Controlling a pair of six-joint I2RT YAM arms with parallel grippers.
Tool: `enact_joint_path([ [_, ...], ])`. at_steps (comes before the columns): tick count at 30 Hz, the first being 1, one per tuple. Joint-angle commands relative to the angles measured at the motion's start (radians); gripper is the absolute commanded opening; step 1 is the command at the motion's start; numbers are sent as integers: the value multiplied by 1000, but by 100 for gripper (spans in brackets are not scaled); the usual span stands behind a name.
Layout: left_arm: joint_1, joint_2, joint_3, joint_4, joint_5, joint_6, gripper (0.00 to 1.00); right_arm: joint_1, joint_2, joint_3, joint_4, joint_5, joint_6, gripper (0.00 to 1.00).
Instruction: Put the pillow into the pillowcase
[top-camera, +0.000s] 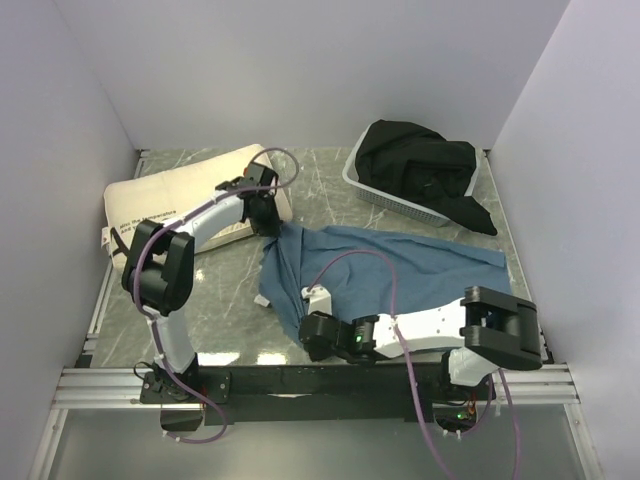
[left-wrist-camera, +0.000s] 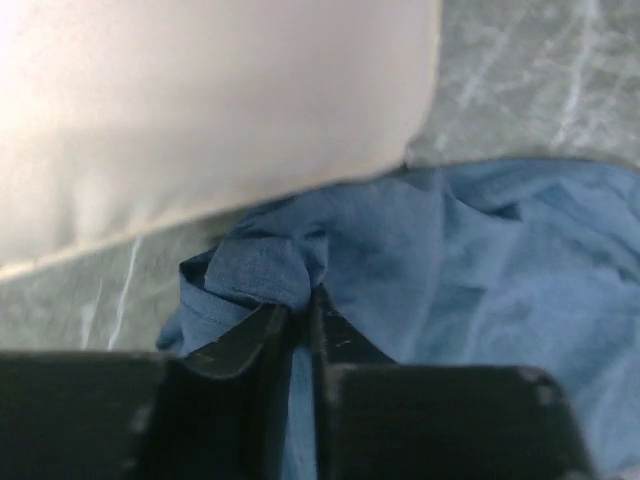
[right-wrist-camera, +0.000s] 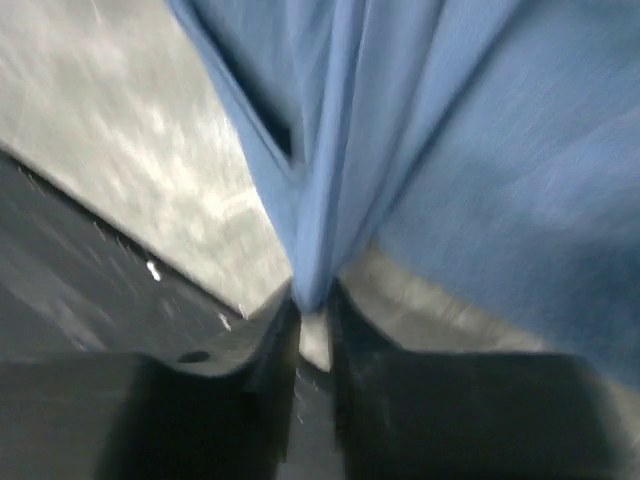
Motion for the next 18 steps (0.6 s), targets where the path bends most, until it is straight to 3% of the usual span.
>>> enact_joint_path([
  [1,3,-80,-106,313,-45,-6,24,34,19,51,-107,-101,-17,32],
  [6,3,-155,-150,342,11,-10,54,31,-38,79,-148,-84,-36,50],
  [7,3,-161,-144,335,16,-6,62,31,-51,91,-170,-77,-39,52],
  [10,3,-198,-126,312,31,0,73,29,-116,129,-231,-49,-46,54],
  [15,2,-264,-118,281,39,7,84,-13,-213,203,-302,11,-104,55],
  [18,2,-267,-109,273,42,17,86,-136,-197,263,-275,-53,-176,55],
])
